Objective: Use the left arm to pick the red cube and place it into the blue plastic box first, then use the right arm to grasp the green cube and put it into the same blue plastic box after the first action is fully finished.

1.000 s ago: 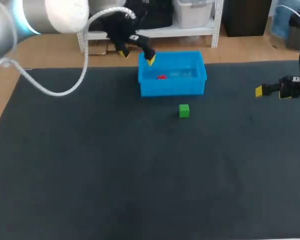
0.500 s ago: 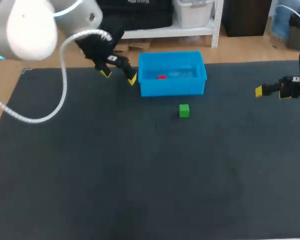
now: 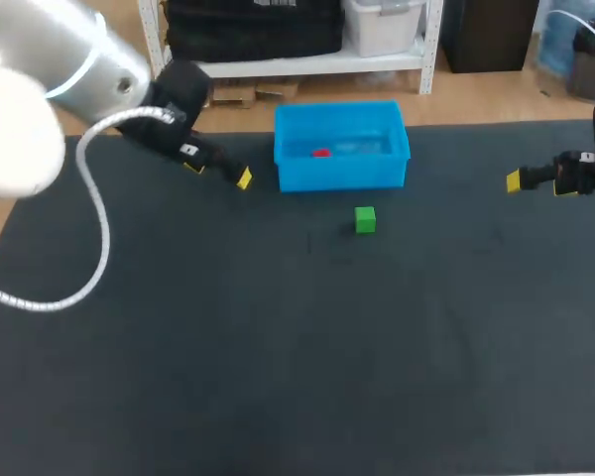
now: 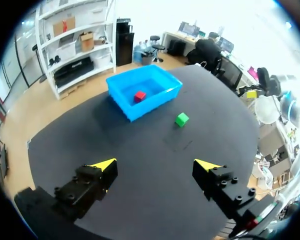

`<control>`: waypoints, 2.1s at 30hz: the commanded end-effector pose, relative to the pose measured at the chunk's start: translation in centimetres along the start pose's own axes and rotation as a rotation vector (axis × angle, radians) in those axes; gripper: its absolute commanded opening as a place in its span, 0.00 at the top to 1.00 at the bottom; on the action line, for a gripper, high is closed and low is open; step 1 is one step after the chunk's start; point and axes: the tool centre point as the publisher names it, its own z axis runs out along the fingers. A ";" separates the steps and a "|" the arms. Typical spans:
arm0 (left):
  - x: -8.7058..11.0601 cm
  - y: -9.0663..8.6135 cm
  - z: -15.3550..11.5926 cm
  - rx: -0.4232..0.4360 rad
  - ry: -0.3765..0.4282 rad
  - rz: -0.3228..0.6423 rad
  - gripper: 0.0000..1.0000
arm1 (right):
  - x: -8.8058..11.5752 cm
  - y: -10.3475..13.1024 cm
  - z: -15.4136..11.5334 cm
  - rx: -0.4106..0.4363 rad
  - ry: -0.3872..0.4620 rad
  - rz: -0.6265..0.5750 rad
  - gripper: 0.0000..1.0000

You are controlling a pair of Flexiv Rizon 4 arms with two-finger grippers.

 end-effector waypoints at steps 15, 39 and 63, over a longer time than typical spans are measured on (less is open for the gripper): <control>1.5 0.0 -0.2 0.073 -0.243 0.039 0.00 | 0.0 0.0 0.0 0.000 0.001 -0.001 0.00; 1.8 -0.1 -0.2 0.072 -0.237 0.037 0.00 | -1.1 4.8 2.7 0.274 0.166 -0.138 0.00; 1.8 -0.1 -0.2 0.072 -0.237 0.037 0.00 | 1.2 8.7 9.1 0.345 0.380 0.004 0.00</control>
